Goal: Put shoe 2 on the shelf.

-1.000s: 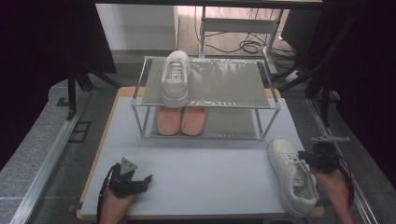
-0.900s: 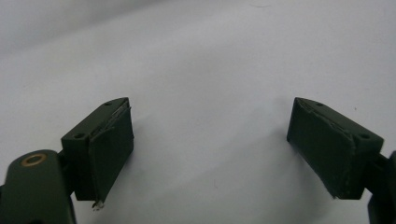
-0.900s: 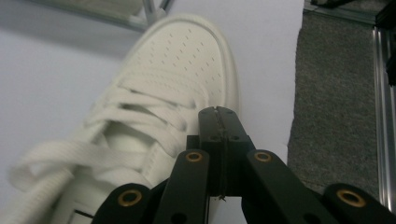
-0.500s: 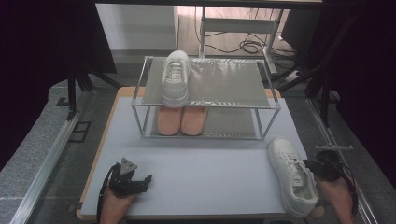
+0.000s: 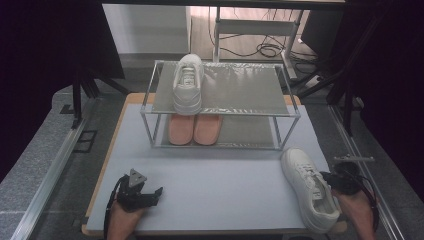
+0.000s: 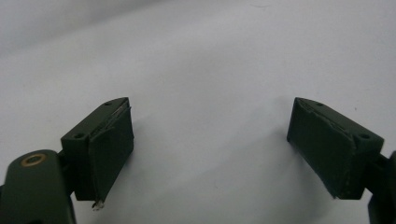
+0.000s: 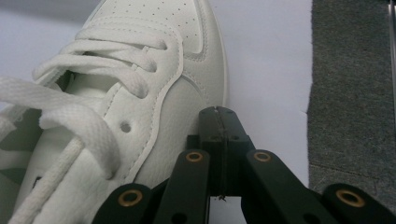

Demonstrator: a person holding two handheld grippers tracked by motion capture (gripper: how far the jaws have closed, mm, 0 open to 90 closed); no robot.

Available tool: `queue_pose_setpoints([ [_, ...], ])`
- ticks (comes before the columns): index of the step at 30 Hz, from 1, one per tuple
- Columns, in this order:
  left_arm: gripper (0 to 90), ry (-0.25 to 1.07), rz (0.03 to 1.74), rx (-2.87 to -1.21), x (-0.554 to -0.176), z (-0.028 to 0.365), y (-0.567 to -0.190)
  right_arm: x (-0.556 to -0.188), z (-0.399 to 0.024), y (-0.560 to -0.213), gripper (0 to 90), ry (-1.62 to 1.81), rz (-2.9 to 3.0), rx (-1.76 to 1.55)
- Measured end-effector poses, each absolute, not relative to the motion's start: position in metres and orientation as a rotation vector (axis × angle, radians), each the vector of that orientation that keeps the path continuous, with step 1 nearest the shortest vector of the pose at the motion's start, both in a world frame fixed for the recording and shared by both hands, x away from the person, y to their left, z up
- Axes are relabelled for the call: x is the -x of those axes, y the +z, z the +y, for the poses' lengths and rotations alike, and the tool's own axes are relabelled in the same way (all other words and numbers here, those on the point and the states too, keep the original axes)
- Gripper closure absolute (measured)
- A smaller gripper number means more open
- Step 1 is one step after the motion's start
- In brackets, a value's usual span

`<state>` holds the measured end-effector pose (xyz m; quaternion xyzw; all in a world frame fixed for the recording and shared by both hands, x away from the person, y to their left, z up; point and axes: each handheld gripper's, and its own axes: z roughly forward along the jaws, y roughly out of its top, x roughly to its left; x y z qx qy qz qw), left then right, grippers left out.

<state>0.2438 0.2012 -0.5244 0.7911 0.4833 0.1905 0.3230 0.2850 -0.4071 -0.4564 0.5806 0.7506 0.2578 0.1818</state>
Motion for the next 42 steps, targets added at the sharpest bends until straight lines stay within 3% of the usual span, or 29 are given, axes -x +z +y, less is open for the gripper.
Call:
queue_pose_setpoints([
  [18, 14.6, 0.501, 1.268, -2.076, -0.244, 0.201, -0.524, -0.277, -0.405, -0.46, 90.0, 0.747, 2.15, -1.656],
  [42, 14.6, 0.501, 1.268, -2.076, -0.244, 0.201, -0.524, -0.286, -0.348, -0.462, 90.0, 0.795, 2.279, -1.539],
])
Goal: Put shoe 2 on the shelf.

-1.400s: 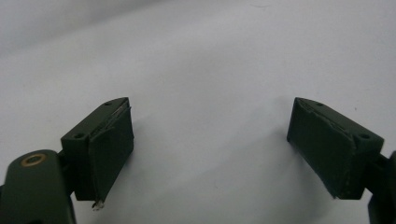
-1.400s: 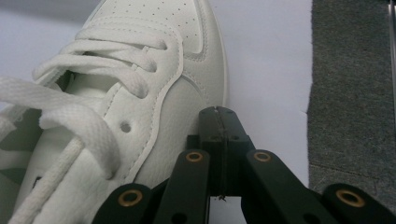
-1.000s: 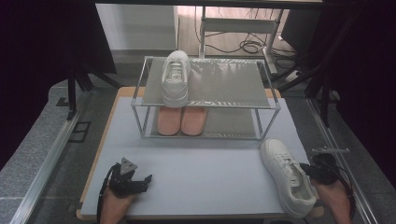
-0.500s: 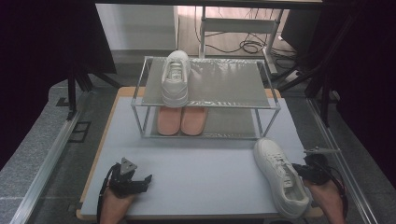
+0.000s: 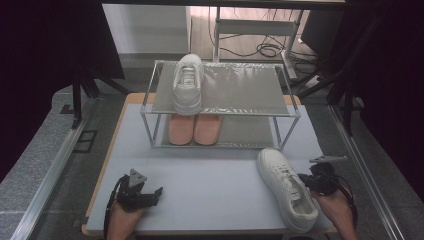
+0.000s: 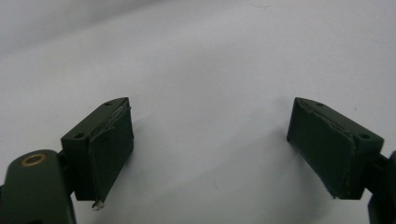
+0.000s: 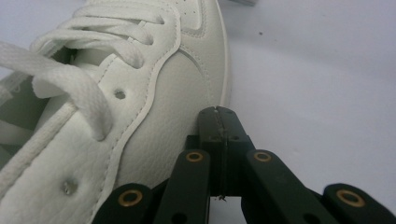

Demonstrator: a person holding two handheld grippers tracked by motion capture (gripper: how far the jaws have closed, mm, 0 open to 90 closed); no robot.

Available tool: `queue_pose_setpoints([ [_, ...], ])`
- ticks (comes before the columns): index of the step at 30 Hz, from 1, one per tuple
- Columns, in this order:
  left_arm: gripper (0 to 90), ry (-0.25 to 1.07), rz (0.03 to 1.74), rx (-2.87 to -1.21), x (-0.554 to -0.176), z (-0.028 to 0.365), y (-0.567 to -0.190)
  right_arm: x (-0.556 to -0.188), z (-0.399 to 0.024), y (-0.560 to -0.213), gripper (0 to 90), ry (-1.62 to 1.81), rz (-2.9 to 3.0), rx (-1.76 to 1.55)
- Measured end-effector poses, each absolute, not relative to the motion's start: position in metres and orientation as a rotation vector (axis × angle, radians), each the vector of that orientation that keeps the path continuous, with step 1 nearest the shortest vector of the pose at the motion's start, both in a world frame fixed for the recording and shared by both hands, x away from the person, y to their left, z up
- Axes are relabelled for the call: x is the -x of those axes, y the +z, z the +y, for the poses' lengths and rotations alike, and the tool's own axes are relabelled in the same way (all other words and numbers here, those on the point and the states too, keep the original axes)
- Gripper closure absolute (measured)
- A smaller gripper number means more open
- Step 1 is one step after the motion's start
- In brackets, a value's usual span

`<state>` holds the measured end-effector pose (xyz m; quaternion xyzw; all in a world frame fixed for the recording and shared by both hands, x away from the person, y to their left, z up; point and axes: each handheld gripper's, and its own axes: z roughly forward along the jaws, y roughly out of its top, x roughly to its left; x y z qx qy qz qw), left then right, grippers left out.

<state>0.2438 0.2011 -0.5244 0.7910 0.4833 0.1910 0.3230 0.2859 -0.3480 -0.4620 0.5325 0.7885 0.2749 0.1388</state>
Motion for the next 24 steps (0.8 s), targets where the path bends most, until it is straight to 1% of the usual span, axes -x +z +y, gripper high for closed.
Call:
queue_pose_setpoints([
  [17, 14.6, 0.501, 1.268, -2.076, -0.244, 0.201, -0.524, -0.303, -0.302, -0.464, 90.0, 0.857, 2.391, -1.444],
  [24, 14.6, 0.501, 1.268, -2.075, -0.244, 0.201, -0.524, -0.312, -0.276, -0.465, 90.0, 0.882, 2.46, -1.378],
])
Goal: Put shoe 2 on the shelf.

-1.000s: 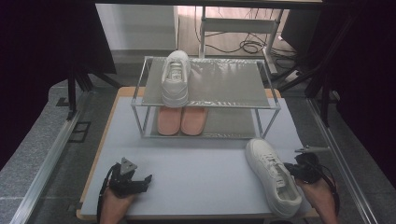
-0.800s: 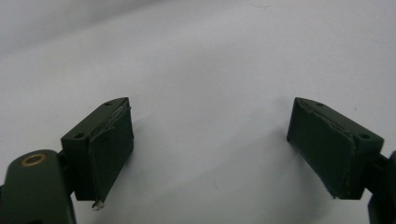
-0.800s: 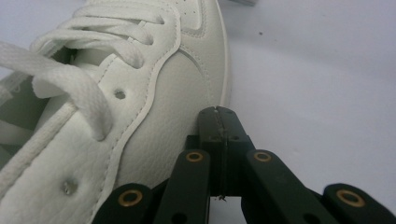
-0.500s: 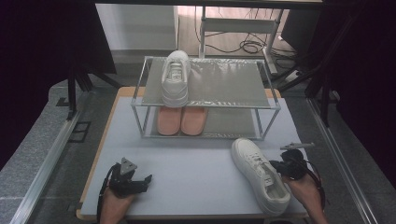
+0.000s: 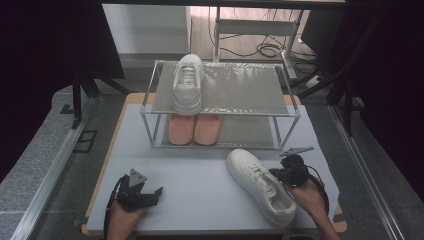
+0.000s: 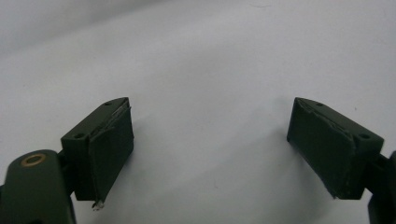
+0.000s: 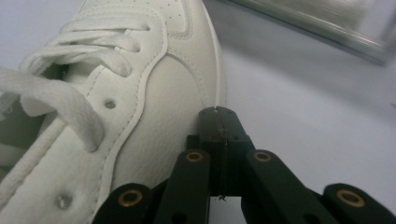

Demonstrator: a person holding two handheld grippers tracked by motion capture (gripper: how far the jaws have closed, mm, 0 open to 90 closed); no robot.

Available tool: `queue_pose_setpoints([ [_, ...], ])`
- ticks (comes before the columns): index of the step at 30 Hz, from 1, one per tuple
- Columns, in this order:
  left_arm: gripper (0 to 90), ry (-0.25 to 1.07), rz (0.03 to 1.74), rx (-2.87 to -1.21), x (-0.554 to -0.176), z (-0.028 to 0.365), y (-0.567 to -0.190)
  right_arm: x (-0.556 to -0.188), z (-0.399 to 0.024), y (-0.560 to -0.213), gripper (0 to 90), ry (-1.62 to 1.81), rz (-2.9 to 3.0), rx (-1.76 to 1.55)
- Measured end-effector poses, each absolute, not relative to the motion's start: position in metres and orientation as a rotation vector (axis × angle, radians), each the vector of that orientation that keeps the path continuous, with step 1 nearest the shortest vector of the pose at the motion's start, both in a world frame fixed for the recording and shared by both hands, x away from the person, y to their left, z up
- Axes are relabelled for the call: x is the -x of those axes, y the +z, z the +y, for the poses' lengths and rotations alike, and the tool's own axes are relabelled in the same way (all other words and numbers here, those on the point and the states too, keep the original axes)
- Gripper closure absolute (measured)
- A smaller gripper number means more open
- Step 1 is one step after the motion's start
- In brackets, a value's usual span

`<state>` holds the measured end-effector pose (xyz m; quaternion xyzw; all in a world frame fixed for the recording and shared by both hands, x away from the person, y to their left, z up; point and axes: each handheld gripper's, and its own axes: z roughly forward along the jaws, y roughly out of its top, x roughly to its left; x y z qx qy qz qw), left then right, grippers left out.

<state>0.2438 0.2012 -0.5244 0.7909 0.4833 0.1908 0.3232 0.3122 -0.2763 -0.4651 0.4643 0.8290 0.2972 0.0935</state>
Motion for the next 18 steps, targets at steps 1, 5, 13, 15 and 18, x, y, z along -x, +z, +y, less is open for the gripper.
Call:
queue_pose_setpoints([
  [1, 14.6, 0.5, 1.268, -2.075, -0.244, 0.201, -0.524, -0.314, -0.272, -0.465, 90.0, 0.884, 2.471, -1.366],
  [5, 14.6, 0.501, 1.268, -2.076, -0.244, 0.201, -0.524, -0.318, -0.254, -0.466, 90.0, 0.892, 2.514, -1.316],
  [13, 14.6, 0.505, 1.266, -2.077, -0.244, 0.201, -0.524, -0.323, -0.228, -0.465, 90.0, 0.892, 2.584, -1.216],
  [15, 14.7, 0.505, 1.266, -2.076, -0.243, 0.201, -0.524, -0.324, -0.231, -0.464, 90.0, 0.902, 2.59, -1.216],
  [18, 14.7, 0.506, 1.266, -2.077, -0.243, 0.201, -0.524, -0.323, -0.237, -0.462, 88.9, 0.911, 2.583, -1.216],
])
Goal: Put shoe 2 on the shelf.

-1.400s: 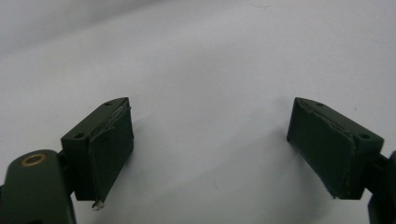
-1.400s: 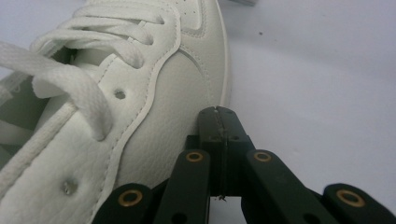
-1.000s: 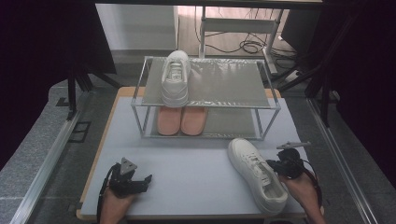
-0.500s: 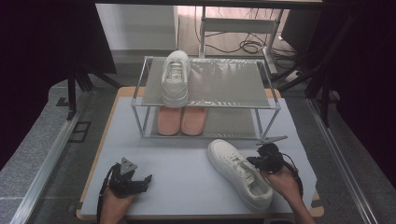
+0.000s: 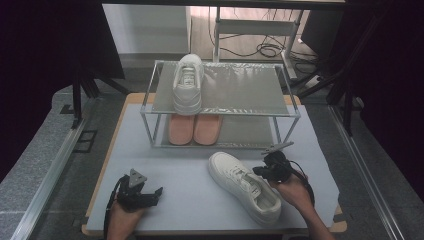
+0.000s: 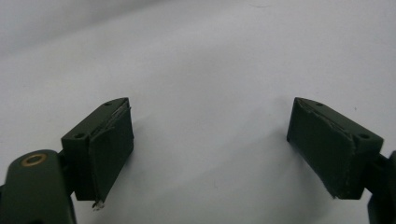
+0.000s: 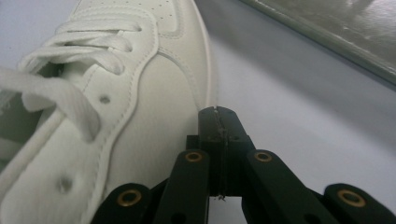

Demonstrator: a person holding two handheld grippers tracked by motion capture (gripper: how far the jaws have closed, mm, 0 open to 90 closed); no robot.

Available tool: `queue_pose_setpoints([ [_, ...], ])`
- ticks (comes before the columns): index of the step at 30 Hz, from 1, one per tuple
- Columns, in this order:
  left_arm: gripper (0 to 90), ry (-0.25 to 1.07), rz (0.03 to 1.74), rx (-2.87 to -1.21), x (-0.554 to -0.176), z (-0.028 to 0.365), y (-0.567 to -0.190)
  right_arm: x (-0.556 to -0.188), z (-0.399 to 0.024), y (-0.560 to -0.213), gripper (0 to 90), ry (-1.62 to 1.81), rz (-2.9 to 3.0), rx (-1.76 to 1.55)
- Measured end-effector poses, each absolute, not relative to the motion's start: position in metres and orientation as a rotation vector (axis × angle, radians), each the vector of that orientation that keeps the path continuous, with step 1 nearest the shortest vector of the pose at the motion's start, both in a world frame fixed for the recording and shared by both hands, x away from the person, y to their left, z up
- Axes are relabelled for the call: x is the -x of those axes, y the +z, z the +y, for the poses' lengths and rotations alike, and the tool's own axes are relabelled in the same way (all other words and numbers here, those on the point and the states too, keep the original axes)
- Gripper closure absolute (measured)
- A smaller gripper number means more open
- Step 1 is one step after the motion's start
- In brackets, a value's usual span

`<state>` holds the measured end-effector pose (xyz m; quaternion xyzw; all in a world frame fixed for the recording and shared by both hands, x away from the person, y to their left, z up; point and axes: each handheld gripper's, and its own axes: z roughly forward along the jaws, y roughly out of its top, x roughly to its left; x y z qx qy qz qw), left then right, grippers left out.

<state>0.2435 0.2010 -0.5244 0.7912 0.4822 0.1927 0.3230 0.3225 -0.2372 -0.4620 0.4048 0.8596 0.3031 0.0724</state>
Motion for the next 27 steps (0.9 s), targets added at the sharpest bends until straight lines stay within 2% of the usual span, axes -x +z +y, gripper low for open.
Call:
queue_pose_setpoints([
  [10, 14.7, 0.505, 1.266, -2.077, -0.244, 0.201, -0.524, -0.307, -0.264, -0.439, 81.7, 0.932, 2.556, -1.213],
  [27, 14.7, 0.507, 1.266, -2.077, -0.243, 0.201, -0.524, -0.269, -0.27, -0.417, 71.7, 0.947, 2.618, -1.131],
])
